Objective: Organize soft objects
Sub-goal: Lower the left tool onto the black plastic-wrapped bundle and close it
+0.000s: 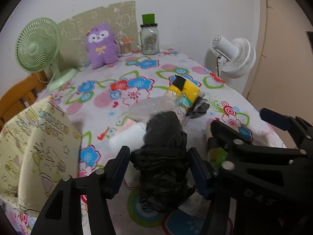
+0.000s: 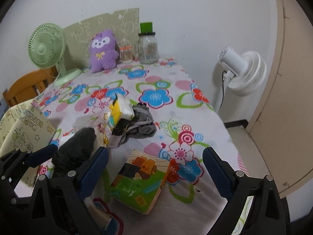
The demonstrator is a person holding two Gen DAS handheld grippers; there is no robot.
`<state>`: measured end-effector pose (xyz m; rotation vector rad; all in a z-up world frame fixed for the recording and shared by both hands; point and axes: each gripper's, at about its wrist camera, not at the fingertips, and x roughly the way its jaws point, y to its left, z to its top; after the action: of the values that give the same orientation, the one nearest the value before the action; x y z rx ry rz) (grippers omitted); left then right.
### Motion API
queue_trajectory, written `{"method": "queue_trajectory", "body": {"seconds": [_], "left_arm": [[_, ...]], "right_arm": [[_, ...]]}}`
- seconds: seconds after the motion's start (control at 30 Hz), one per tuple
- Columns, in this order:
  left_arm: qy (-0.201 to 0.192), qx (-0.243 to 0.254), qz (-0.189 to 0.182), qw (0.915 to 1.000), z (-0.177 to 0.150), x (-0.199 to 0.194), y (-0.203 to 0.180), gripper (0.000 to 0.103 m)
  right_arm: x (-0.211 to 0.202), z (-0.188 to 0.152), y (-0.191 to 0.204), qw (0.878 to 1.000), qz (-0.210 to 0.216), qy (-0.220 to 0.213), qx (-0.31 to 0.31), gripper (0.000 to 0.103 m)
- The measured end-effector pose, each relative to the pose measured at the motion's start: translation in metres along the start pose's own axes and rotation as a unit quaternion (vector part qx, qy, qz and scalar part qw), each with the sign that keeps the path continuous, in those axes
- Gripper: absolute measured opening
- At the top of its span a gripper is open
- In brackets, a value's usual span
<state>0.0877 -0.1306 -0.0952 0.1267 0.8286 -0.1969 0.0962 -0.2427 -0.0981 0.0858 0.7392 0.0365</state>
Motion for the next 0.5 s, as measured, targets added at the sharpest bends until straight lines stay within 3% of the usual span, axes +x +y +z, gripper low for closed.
{"method": "queue_trajectory", "body": {"seconds": [0.13,0.37,0.5], "left_arm": [[0.012,-0.001,-0.001,0.9999,-0.001,0.007,0.001,0.051],[0.017,0.004,-0.004,0.9998,-0.006,0.012,0.0,0.048],[0.019,0.013,0.003,0.9997,-0.007,0.014,-0.003,0.047]], "right_arm": [[0.011,-0.002,0.005,1.0,0.001,0.02,-0.003,0.093],[0.026,-0.005,0.007,0.999,0.009,0.049,0.0,0.084],[0.035,-0.01,0.006,0.997,0.027,0.076,0.02,0.072]]}}
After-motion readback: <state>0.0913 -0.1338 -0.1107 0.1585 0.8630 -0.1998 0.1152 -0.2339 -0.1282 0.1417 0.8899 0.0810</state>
